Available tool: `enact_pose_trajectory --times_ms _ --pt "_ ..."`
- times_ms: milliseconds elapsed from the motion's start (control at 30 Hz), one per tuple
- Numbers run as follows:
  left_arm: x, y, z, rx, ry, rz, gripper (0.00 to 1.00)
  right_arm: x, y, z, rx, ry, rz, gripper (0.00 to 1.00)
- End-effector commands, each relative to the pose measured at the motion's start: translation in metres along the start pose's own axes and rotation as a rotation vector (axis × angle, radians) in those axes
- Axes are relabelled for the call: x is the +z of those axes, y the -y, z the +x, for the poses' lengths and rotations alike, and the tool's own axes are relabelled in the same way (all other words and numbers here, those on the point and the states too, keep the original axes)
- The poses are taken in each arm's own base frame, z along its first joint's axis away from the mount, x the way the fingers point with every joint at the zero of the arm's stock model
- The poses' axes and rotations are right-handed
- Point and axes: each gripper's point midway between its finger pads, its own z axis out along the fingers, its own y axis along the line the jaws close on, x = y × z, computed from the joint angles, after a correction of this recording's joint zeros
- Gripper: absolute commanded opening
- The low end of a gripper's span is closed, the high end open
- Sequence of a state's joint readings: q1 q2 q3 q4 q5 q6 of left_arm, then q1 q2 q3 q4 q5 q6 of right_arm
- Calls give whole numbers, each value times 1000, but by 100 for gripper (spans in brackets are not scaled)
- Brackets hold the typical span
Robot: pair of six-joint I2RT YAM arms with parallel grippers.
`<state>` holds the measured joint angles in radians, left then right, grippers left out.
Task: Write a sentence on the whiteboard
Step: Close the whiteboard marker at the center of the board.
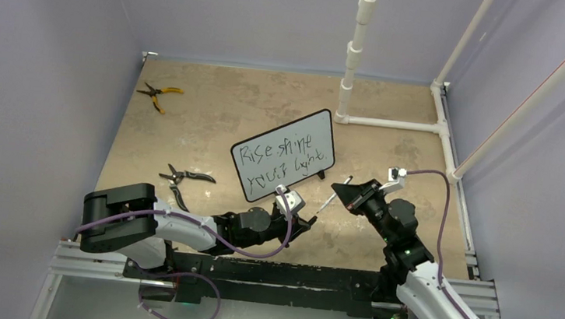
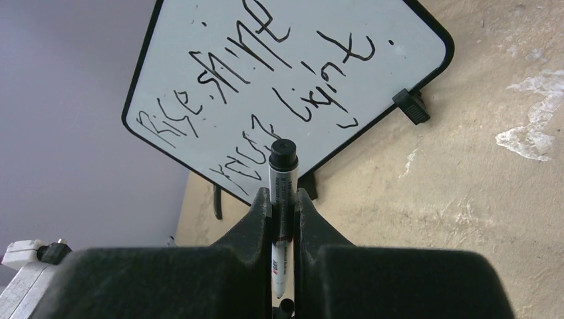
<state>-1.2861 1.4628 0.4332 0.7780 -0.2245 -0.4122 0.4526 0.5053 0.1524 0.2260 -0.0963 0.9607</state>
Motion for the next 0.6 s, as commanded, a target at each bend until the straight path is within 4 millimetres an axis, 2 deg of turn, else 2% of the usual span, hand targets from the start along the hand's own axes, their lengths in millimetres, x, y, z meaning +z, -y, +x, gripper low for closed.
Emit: enact_pose_trajectory --times_ms 0,567 --pt "2 3 -11 -36 42 0 0 2 -15 -8 -22 9 -37 0" --pt "3 4 -11 -46 46 4 0 5 -18 -2 -27 -24 -65 0"
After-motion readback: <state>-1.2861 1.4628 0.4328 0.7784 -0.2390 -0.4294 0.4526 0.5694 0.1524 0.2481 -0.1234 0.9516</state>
